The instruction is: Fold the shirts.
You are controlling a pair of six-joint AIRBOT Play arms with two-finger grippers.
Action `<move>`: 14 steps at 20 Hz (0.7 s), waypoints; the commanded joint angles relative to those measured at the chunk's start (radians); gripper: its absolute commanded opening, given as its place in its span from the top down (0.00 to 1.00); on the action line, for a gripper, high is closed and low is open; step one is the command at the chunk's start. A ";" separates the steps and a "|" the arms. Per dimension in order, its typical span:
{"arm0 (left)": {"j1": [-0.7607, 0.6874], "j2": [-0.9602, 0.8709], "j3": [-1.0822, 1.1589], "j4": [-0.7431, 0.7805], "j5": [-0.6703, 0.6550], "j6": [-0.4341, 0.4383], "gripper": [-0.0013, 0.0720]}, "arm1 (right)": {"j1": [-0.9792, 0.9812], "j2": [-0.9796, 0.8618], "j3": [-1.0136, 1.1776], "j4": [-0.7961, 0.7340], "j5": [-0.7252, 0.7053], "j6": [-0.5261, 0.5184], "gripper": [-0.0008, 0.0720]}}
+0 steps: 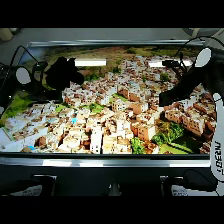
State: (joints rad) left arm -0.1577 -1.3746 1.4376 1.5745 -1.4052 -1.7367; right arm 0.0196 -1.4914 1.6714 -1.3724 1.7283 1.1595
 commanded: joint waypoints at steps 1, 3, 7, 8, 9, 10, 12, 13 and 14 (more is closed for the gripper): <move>0.000 -0.008 0.000 0.000 0.001 0.000 0.00 | 0.001 0.000 0.001 0.000 0.000 0.000 0.07; 0.000 -0.023 -0.001 0.000 0.032 0.000 0.00 | 0.001 0.000 0.001 0.000 0.000 0.000 0.07; -0.002 -0.075 0.000 -0.004 0.223 -0.037 0.00 | 0.001 0.000 0.001 0.000 -0.003 -0.003 0.07; 0.000 -0.090 0.000 -0.003 0.310 -0.036 0.00 | 0.001 0.000 0.001 0.000 -0.003 -0.003 0.07; 0.010 -0.107 0.012 -0.003 0.387 -0.037 0.00 | 0.001 0.000 0.001 0.000 -0.020 0.004 0.07; 0.029 -0.136 0.049 -0.003 0.439 -0.051 0.00 | 0.001 0.000 0.001 0.000 -0.050 0.004 0.07; 0.084 -0.243 0.194 -0.006 0.447 -0.082 0.00 | 0.001 0.000 0.001 0.000 -0.080 0.004 0.07; 0.112 -0.312 0.280 -0.021 0.427 -0.082 0.00 | 0.001 0.000 0.001 0.000 -0.090 0.004 0.07; 0.144 -0.393 0.374 -0.049 0.391 -0.082 0.00 | 0.001 0.000 0.001 0.000 -0.121 0.003 0.07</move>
State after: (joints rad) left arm -0.0788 -1.6173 1.6318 1.5646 -1.0363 -1.7992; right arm 0.0196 -1.4914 1.6714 -1.3731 1.6665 1.1606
